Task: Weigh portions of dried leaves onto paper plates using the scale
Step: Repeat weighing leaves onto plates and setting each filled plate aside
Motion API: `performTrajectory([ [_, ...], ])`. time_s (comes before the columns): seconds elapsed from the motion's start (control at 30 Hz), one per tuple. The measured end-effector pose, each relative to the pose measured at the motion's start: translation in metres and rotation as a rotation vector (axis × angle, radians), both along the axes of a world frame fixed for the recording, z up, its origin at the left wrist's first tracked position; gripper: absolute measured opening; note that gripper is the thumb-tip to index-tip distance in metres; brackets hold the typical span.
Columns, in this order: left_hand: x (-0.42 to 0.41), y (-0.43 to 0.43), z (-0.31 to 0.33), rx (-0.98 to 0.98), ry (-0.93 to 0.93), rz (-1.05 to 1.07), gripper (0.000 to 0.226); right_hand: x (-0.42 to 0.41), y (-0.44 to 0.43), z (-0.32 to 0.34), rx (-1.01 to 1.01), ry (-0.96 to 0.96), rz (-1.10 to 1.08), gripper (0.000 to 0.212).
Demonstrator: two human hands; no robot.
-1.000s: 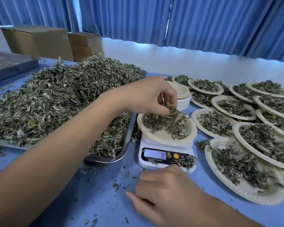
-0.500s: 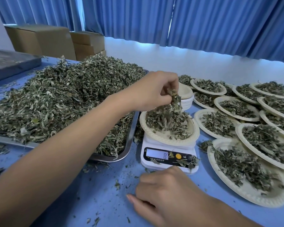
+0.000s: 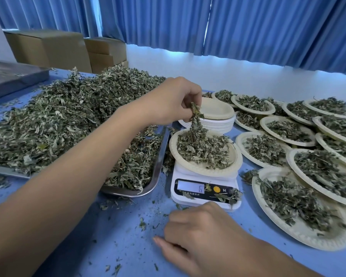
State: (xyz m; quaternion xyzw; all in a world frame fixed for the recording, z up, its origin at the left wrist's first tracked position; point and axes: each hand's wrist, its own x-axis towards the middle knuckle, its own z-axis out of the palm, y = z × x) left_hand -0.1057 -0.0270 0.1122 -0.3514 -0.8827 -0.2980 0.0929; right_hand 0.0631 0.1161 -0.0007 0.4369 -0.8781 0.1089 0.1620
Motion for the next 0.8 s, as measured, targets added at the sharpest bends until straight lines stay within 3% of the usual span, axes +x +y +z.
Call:
performTrajectory([
  [0.13,-0.011,-0.024,0.011,-0.139,-0.001,0.153,0.022,0.000,0.000,0.002,0.004,0.002,0.004,0.042],
  [0.23,-0.020,-0.045,0.011,-0.421,-0.095,0.345,0.021,0.000,0.000,0.000,0.012,-0.010,-0.004,0.042],
  [0.3,-0.020,-0.052,0.006,-0.636,-0.240,0.395,0.017,0.000,0.000,-0.002,0.018,-0.026,-0.007,0.043],
  [0.37,-0.020,-0.052,0.006,-0.776,-0.258,0.405,0.026,-0.001,-0.001,-0.003,0.018,-0.035,-0.008,0.042],
  [0.43,-0.017,-0.046,0.010,-0.723,-0.202,0.367,0.029,-0.001,0.000,-0.003,0.011,-0.038,-0.006,0.042],
  [0.5,-0.015,-0.036,0.011,-0.524,-0.138,0.272,0.024,-0.002,0.000,-0.003,0.011,-0.034,-0.007,0.042],
  [0.6,-0.008,-0.012,0.002,-0.273,-0.147,0.118,0.038,-0.001,-0.001,-0.003,0.017,-0.023,-0.013,0.043],
  [0.7,-0.005,0.007,-0.015,-0.294,-0.150,0.040,0.045,0.000,-0.001,-0.001,0.017,-0.004,-0.017,0.043],
  [0.8,-0.007,0.013,-0.026,-0.329,-0.109,0.011,0.035,0.000,0.000,0.001,0.013,0.004,-0.015,0.043],
])
